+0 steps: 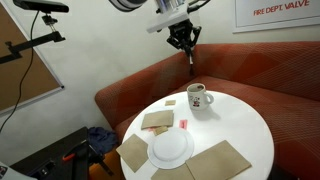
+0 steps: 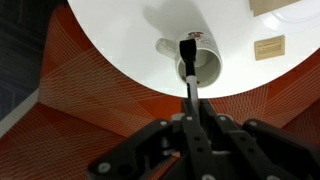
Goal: Pick up the small brush from the cup and put it on the table.
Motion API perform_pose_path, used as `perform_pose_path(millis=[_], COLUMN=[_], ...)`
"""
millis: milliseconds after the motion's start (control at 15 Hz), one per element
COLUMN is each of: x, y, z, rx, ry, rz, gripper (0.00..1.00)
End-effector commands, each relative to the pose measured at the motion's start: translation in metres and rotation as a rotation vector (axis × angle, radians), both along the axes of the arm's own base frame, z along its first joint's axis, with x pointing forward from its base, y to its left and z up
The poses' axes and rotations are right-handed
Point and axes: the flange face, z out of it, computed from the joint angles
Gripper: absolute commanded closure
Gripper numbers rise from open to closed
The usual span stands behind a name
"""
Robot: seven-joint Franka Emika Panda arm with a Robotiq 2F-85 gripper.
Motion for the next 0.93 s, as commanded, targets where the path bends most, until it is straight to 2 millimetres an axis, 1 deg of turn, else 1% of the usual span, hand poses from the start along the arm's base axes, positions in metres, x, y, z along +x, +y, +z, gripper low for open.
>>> perform_pose_path(millis=[0, 67, 200, 467, 733, 867], x=[-0.013, -0.013, -0.014, -0.012, 0.0, 0.005], y=[-0.031, -0.042, -0.057, -0.075, -0.087, -0.094], z=[0.007, 0.003, -0.007, -0.032, -0.068, -0.091], rx=[-0.015, -0.012, -0.006, 0.014, 0.018, 0.007], ry=[0.071, 0.095, 0.152, 0.253, 0.326, 0.374], rz=[-0.165, -0.21, -0.289, -0.425, -0.548, -0.605], gripper=[0.97, 0.97, 0.97, 0.97, 0.97, 0.97])
